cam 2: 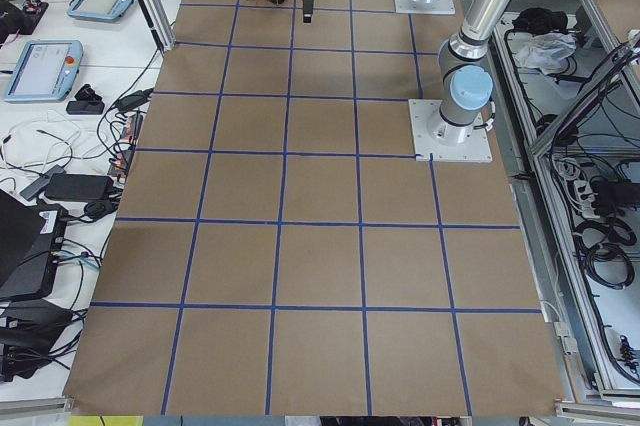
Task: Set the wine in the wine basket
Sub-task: 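Open the right gripper and raise it off the rack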
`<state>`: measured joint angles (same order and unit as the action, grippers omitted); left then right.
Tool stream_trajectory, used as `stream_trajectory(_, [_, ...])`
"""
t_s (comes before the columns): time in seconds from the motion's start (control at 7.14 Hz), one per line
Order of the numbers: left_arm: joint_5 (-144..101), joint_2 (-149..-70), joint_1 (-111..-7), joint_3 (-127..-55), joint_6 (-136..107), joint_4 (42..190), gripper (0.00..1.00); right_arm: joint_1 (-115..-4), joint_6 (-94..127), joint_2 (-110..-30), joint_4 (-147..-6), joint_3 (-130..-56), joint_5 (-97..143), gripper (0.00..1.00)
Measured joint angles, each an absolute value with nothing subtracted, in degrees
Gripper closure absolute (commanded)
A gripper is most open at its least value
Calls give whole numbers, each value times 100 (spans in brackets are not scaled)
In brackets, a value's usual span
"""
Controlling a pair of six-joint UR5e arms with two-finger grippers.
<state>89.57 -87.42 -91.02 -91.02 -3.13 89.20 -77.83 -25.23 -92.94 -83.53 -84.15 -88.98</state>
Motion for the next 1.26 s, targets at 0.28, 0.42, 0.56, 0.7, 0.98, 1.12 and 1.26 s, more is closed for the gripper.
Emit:
stream_trajectory(0.28, [8959, -8737, -9100, -9101, -316, 8943, 0, -7883, -2177, -9702, -8294, -8784, -8903, 0])
stream_trajectory(0.42, [8941, -8737, -9098, -9103, -316, 8944, 0, -8020, -1892, -9707, -8442, -8838, -8936, 0])
stream_trajectory(0.56, [8908, -8737, -9101, -9105, -316, 8943, 0, -8270, -1459, -9597, -8506, -8770, -9039, 0])
stream_trajectory(0.7, [8905, -8736, -9109, -9105, -316, 8945, 0, -8583, -989, -9389, -8529, -8621, -9202, 0])
stream_trajectory(0.98, [8912, -8736, -9113, -9105, -316, 8947, 0, -8960, -669, -8961, -8663, -8256, -9359, 0])
stream_trajectory(1.12, [8902, -8736, -9114, -9105, -317, 8947, 0, -8995, -671, -8851, -8815, -8186, -9366, 1])
stream_trajectory(1.26, [8913, -8734, -9114, -9108, -315, 8952, 0, -8985, -681, -8810, -8904, -8178, -9343, 1])
